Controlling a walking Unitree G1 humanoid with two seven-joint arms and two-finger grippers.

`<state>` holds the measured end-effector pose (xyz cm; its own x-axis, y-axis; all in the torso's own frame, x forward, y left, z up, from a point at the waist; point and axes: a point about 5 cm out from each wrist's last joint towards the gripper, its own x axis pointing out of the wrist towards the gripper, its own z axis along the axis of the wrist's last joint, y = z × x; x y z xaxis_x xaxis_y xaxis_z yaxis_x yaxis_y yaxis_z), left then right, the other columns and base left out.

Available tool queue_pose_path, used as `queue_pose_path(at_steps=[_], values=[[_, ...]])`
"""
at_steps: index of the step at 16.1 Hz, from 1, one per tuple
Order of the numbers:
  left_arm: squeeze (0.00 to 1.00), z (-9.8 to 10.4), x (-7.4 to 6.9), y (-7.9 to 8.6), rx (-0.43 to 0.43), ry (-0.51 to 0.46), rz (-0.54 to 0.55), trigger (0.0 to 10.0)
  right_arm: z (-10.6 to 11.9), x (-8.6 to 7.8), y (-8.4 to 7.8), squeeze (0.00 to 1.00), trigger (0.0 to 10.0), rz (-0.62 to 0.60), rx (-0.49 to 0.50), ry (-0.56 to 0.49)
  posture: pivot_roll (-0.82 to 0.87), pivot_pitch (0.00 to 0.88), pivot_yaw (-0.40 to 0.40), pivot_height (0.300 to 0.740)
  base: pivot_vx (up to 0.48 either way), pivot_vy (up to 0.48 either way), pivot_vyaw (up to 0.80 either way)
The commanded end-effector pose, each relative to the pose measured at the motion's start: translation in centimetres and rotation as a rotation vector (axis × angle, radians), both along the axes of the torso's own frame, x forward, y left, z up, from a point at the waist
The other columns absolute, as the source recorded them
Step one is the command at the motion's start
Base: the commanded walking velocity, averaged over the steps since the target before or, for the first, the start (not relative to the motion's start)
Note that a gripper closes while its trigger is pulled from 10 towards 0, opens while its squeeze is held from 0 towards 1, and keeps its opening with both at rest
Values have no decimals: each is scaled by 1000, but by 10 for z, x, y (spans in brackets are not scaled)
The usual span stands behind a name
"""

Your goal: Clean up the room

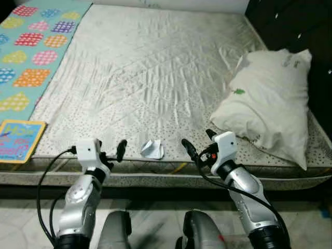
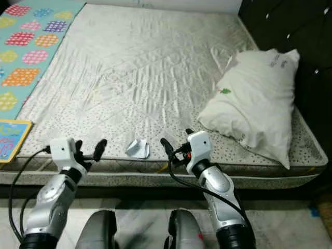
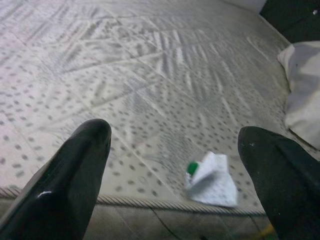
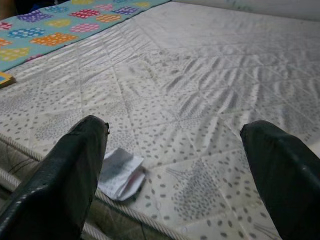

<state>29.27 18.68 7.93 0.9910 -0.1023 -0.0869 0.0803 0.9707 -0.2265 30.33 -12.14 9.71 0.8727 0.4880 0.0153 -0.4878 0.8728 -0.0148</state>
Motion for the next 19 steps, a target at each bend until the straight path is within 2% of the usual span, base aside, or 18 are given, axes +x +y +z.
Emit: queue_pose_path(at_steps=[1, 5, 9, 16, 19], values=[[0, -2, -4, 5, -6, 1, 8, 10000, -2, -1, 6, 0, 10000, 24, 2, 6, 39, 168, -54, 621, 281, 0, 0], [0, -2, -2, 3, -14, 14, 3, 10000, -1, 0, 7, 0, 10000, 31, -3, 4, 40, 180, -59, 621, 0, 0, 0], [0, 1, 0, 4, -9, 10, 11, 10000, 1, 1, 9, 0, 10000, 50, -14, -4, 21, 222, -63, 621, 0, 0, 800], [0, 2, -3, 0, -21, 11, 12, 10000, 0, 0, 8, 0, 10000, 55, -28, 18, 18, 249, -74, 621, 0, 0, 0], [0, 1, -5, 0, -26, 19, 10, 10000, -2, -1, 8, 0, 10000, 62, -28, 26, 21, 249, -71, 601, 0, 0, 0]])
